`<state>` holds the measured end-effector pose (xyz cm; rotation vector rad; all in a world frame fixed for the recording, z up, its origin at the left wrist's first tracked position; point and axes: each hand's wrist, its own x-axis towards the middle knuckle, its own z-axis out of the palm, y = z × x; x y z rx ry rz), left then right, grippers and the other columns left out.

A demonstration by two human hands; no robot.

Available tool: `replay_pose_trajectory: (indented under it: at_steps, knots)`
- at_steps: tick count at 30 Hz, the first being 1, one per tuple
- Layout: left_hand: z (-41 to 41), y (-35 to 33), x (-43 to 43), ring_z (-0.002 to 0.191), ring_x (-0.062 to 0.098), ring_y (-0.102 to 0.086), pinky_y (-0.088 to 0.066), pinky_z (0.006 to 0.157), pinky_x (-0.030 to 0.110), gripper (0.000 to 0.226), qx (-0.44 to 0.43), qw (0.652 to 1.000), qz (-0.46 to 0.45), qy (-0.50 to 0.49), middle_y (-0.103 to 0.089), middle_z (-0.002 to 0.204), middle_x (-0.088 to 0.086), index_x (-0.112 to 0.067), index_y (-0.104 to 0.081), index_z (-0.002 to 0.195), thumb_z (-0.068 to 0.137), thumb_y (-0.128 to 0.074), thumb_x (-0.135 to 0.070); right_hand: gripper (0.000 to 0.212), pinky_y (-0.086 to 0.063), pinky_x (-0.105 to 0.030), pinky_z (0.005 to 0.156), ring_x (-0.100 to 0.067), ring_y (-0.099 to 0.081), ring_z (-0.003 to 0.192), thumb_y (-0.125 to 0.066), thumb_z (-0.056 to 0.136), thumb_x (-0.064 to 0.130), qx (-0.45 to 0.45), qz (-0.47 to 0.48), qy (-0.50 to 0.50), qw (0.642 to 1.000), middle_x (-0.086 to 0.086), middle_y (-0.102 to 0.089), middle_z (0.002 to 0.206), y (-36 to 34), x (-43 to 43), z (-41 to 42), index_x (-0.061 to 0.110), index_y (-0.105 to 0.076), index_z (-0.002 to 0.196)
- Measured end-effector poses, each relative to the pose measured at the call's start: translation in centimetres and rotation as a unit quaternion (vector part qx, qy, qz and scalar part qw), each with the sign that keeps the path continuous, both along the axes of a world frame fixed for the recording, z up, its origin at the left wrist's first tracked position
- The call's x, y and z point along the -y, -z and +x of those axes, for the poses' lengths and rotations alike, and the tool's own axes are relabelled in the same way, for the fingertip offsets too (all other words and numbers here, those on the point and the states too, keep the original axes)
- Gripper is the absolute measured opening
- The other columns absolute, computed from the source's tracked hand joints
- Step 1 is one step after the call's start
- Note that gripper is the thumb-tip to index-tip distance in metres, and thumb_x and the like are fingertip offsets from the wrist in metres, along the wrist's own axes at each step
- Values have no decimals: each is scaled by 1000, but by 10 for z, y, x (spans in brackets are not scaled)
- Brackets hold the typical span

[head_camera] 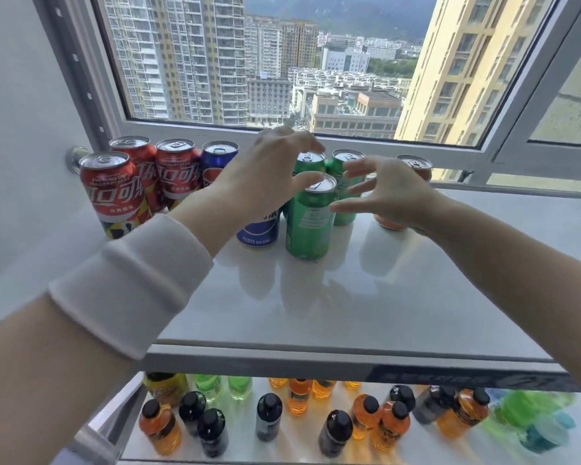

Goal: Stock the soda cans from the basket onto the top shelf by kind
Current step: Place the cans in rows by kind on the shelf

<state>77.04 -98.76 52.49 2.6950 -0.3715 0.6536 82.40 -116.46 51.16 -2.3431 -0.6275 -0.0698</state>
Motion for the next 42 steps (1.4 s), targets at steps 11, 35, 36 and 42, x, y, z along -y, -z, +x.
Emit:
replay_pose_trajectory:
  at_steps: [11,35,36,42]
  knots:
    - [25,5,16,115,24,-49,-39,95,35,65,-120,988,95,-19,-53,125,9,-14,-50,125,71,-72,-43,86,-39,-36,102,-28,-44,126,-78,68,41,20,-84,189,978,-12,-46,139,-2,73,60,6,-41,137]
    - [35,3,11,121,23,-45,-36,99,36,63,-127,984,120,-21,-53,130,4,-18,-45,130,75,-73,-32,81,-55,-33,69,-30,-59,106,-83,63,10,-120,77,148,979,-14,-54,128,-1,57,91,-1,-44,133]
    - [35,4,11,121,23,-45,-36,99,35,64,-126,984,121,-22,-53,130,4,-18,-45,130,75,-73,-32,81,-54,-32,68,-30,-59,106,-83,64,10,-120,77,145,979,-13,-54,128,-1,55,90,0,-44,134]
    - [34,7,12,127,28,-36,-33,104,42,66,-124,980,150,-42,-49,134,7,-18,-40,133,77,-70,-35,83,-53,-33,72,-29,-56,110,-81,66,10,-119,76,138,980,-13,-49,134,1,52,91,1,-39,136]
